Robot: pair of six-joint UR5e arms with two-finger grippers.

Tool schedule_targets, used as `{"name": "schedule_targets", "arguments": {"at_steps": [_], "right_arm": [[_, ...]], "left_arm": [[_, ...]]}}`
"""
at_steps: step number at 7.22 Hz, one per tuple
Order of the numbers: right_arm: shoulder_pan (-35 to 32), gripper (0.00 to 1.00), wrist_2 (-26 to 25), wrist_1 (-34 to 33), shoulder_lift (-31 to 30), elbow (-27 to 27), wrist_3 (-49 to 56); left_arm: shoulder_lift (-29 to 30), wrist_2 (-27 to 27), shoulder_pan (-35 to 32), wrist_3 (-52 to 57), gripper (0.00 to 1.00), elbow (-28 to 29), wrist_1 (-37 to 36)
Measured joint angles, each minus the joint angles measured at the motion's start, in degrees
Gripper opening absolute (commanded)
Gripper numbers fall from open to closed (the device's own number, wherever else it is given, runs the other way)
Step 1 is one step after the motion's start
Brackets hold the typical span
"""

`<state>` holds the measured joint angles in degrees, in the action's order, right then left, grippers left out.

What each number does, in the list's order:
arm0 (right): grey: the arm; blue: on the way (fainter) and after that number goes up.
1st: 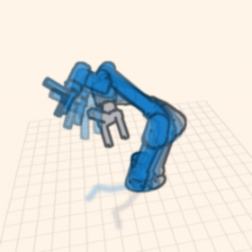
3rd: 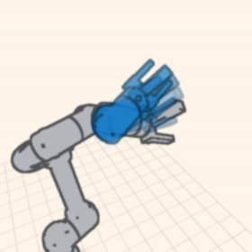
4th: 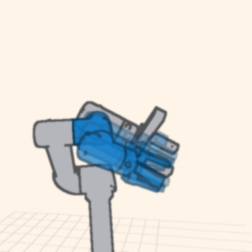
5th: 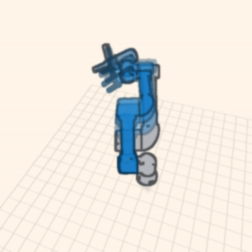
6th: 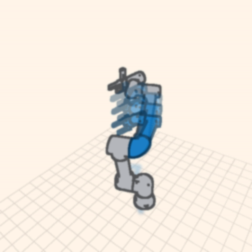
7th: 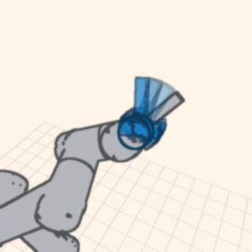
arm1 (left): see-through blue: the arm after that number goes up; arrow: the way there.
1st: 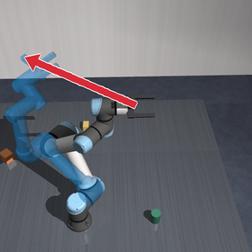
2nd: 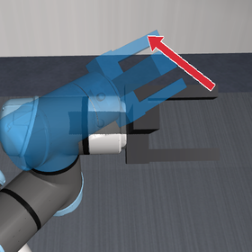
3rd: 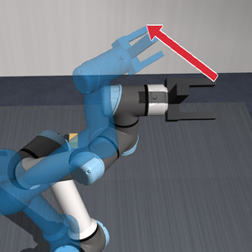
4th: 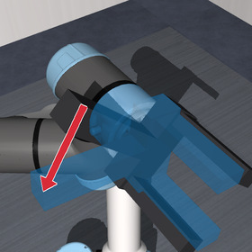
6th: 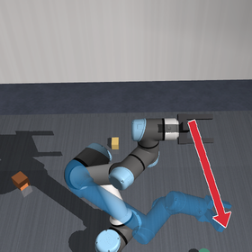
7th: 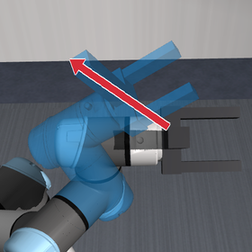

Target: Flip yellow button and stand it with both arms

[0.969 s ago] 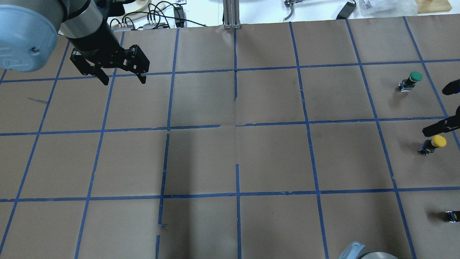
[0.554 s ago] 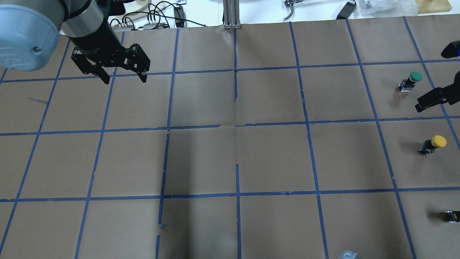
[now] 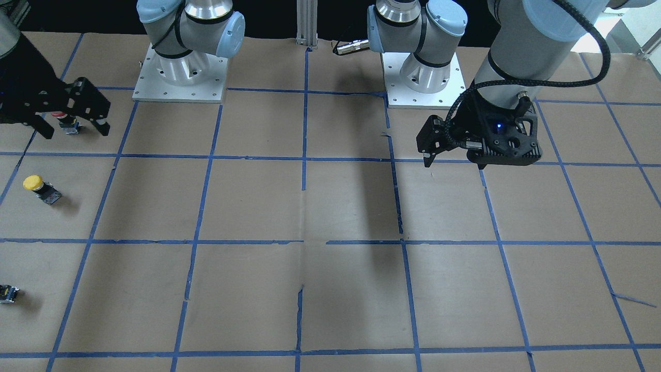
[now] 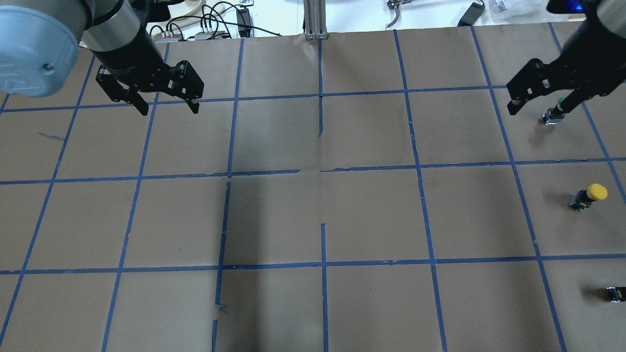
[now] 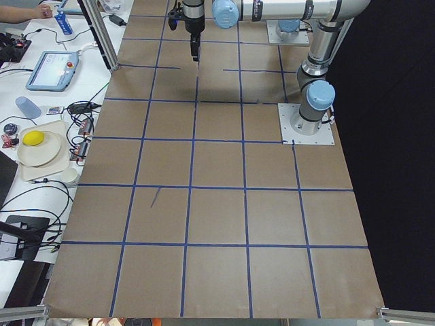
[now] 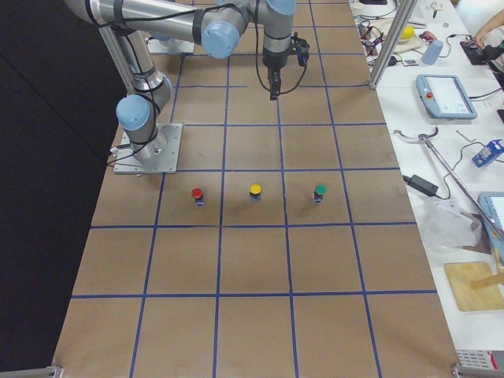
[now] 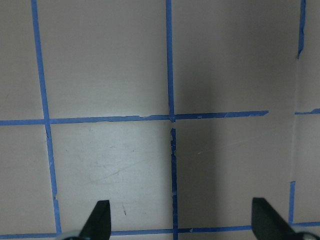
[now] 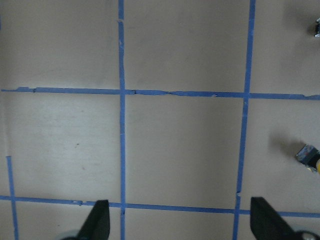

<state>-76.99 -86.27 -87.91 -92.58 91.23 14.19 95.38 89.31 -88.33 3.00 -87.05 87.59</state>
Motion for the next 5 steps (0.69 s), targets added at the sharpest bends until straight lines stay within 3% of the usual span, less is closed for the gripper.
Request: {"name": "schedule_targets", "arguments": {"at_steps": [2,5], "right_arm": [[-8.66,1.00,-0.35,1.89,-1.08,-2.16,-10.22],[-13.99,1.00,-2.16,1.92,-1.68,-2.34,-19.64]], "left_arm": [[-0.13,0.25,0.41,0.13,1.00,-0.03,0.02],[-1.10,0.55,0.10,-0.03,1.00,-1.27,0.12]]}}
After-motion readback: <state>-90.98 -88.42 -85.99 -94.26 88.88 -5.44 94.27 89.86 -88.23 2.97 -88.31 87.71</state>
